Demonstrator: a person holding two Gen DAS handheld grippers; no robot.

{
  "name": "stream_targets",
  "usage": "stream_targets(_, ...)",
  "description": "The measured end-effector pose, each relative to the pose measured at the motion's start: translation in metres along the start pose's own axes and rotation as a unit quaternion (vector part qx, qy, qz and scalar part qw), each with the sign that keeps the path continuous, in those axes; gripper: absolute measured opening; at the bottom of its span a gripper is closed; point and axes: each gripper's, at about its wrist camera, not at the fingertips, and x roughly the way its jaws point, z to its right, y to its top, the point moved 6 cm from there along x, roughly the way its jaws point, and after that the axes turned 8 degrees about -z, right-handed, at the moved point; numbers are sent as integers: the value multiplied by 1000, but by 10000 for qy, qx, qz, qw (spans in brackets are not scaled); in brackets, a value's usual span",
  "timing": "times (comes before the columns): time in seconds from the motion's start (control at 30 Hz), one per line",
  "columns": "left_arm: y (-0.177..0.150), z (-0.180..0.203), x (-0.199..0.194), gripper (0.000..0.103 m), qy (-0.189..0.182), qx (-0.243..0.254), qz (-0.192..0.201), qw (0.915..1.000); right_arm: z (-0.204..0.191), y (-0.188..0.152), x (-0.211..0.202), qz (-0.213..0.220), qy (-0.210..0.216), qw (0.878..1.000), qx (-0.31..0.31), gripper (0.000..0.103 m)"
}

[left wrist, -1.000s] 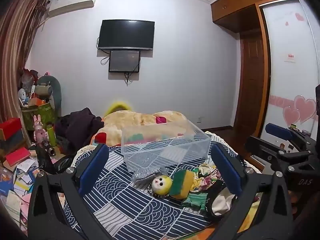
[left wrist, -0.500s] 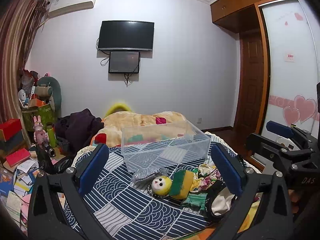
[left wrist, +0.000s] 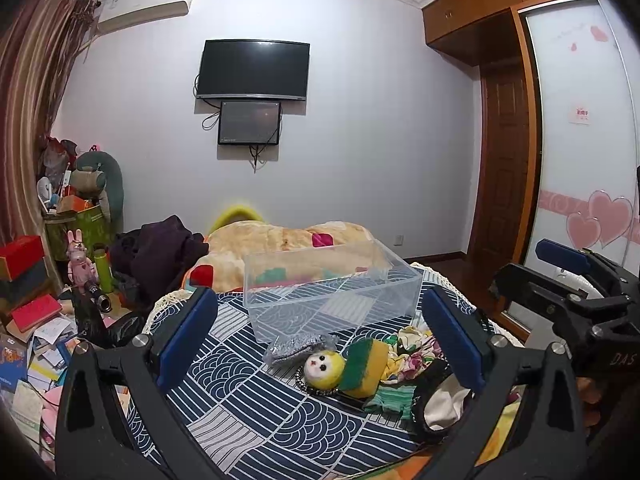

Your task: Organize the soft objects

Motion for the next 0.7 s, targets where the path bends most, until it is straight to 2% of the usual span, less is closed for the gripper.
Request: stream_targets(0.7,0,-1,0,103,14,-5,12,10000,0,1,-2,36,12,10000,15,103)
